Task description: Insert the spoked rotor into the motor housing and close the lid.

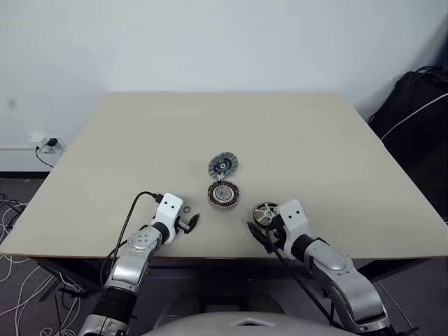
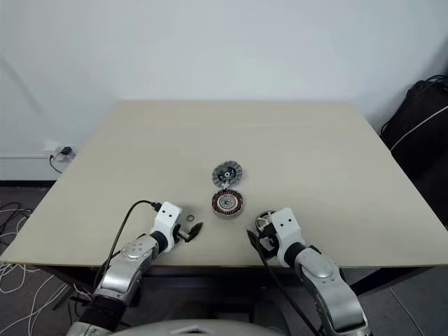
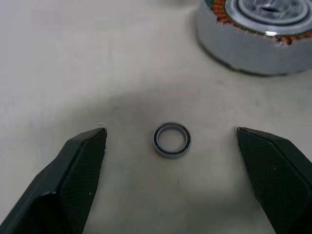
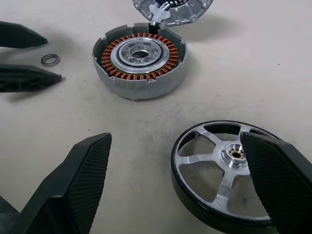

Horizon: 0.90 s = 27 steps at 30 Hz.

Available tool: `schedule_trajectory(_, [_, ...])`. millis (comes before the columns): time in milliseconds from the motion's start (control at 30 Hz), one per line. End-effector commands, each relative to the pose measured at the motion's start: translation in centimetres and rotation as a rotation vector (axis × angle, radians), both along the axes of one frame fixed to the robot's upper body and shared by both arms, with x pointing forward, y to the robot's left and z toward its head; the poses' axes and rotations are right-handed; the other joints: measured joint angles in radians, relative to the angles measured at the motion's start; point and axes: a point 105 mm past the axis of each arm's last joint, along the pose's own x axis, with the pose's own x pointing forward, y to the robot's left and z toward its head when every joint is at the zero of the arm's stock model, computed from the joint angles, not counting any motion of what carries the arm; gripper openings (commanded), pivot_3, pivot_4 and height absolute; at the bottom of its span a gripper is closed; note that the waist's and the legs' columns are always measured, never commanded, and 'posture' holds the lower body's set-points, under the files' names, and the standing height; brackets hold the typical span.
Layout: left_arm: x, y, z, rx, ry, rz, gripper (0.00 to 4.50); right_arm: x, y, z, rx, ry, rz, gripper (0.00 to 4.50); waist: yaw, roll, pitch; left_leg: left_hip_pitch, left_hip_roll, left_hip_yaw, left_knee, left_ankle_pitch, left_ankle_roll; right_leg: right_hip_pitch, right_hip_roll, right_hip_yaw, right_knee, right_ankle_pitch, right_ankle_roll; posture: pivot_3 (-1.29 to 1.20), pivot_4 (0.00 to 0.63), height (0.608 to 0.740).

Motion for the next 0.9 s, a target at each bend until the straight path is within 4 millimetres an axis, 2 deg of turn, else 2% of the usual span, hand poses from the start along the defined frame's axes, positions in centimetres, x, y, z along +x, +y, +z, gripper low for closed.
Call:
schedule_trajectory(33, [0.3,0.8,-0.4,0.047,0.021,0.031,3.61,0.4,0.1,1.1,0.006,-0.052,-0.002,4.50,0.000,0.000,0.000,0.000,0.000,0.000,0.000,0.000,0.000,0.000,0.000,0.000,0.000,0.000,0.000,0.00,0.000,0.740])
schedule_trajectory(100, [0.2,0.9,-0.4,0.050,0.026,0.032,2.84,0.4,0.1,1.1,0.007,-0.052,-0.004,4.50,-0.002,0.000,-0.001,0.001,0.000,0.000,0.000,0.001,-0.001,0.000,0.000,0.000,0.001,0.001,0.000,0.00,0.000,0.740])
schedule_trajectory(333, [-0.5,1.1,-0.4,0.048,0.037,0.032,0.68,0.3,0.2,1.0,0.011,-0.050,-0.003,4.50,-0.015,0.000,-0.001,0.002,0.001,0.000,0.000,0.002,-0.003,0.001,0.001,0.000,0.002,0.001,0.000,0.00,0.000,0.740])
schedule_trajectory(533, [-0.8,-0.2,1.1,0.008,0.007,-0.009,0.67,0.3,0.3,1.0,0.012,-0.048,0.002,4.50,-0.014,0.000,-0.001,0.000,0.001,0.000,0.000,0.001,-0.001,0.000,0.001,0.000,0.001,0.001,-0.001,0.00,0.000,0.740])
schedule_trajectory(767, [0.9,-4.7,5.7,-0.115,-0.140,-0.103,0.67,0.5,0.7,1.0,0.015,-0.049,0.013,4.50,0.000,-0.003,0.000,-0.001,0.001,0.000,0.000,0.001,-0.001,-0.001,0.001,0.000,0.000,0.001,-0.001,0.00,0.000,0.740])
schedule_trajectory(900, [2.0,-6.4,6.8,-0.135,-0.183,-0.138,0.67,0.6,0.8,1.0,0.016,-0.051,0.015,4.50,0.002,-0.003,0.000,-0.002,0.001,0.000,0.001,0.001,-0.001,-0.001,0.001,-0.001,0.000,0.002,0.000,0.00,0.000,0.740])
